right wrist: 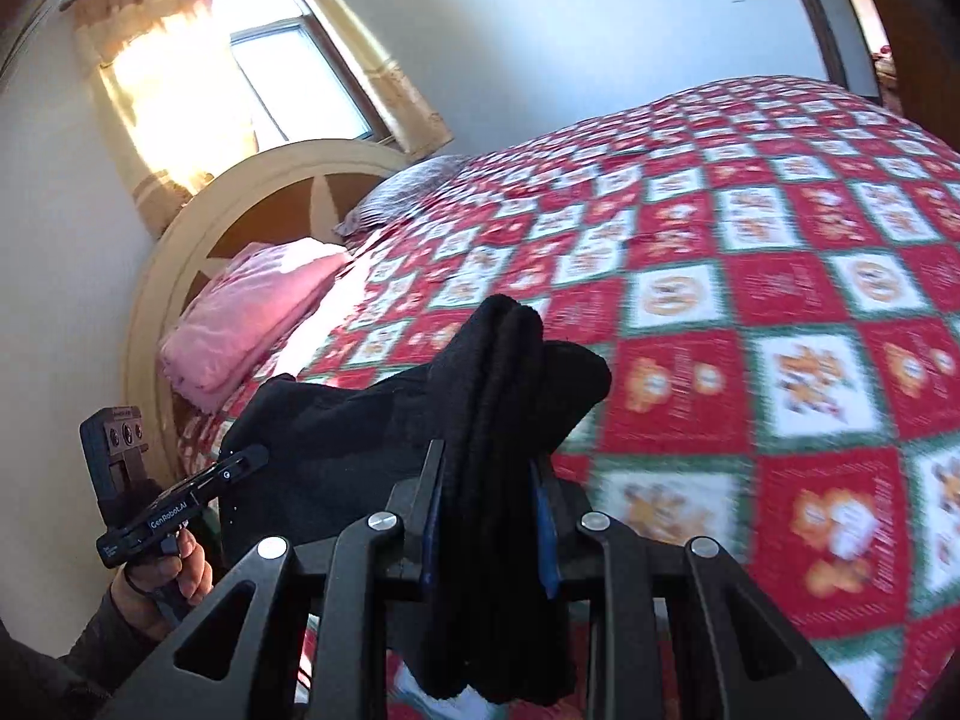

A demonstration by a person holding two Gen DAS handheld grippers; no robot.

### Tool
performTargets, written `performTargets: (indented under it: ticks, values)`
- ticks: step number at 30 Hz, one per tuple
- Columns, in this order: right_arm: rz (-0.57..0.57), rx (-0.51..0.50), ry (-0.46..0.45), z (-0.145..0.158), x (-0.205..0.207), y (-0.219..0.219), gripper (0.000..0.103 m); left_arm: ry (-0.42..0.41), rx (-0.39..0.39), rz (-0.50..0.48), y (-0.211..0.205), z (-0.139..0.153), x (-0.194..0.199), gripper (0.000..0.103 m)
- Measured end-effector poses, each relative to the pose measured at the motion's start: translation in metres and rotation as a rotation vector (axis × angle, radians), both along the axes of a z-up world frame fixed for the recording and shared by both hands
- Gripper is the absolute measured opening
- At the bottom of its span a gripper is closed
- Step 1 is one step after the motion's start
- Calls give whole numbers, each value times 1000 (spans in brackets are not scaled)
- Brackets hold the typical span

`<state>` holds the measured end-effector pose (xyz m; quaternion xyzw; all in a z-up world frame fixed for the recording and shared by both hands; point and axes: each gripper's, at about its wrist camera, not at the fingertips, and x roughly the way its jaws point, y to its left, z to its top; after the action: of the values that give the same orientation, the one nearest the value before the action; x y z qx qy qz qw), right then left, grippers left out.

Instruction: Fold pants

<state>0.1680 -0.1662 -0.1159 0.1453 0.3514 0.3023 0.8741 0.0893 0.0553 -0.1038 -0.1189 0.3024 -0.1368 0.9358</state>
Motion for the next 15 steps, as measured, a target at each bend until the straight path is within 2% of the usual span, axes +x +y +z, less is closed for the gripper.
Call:
performTargets:
  ticks: [6,8,10,12,15]
  values:
    - [103,4,-11,-6,25,88,26,2,34,163,67,-6,-1,12]
    - [120,-23,-14,-13,32,112,26,20,44,189,81,-15,4,12]
    - [125,-37,24,-26,42,123,26,54,73,210,86,-31,12,13]
    - [108,-50,59,-38,51,124,26,88,113,221,84,-49,17,26]
    - [88,-42,113,-55,60,112,29,76,166,245,79,-61,12,45]
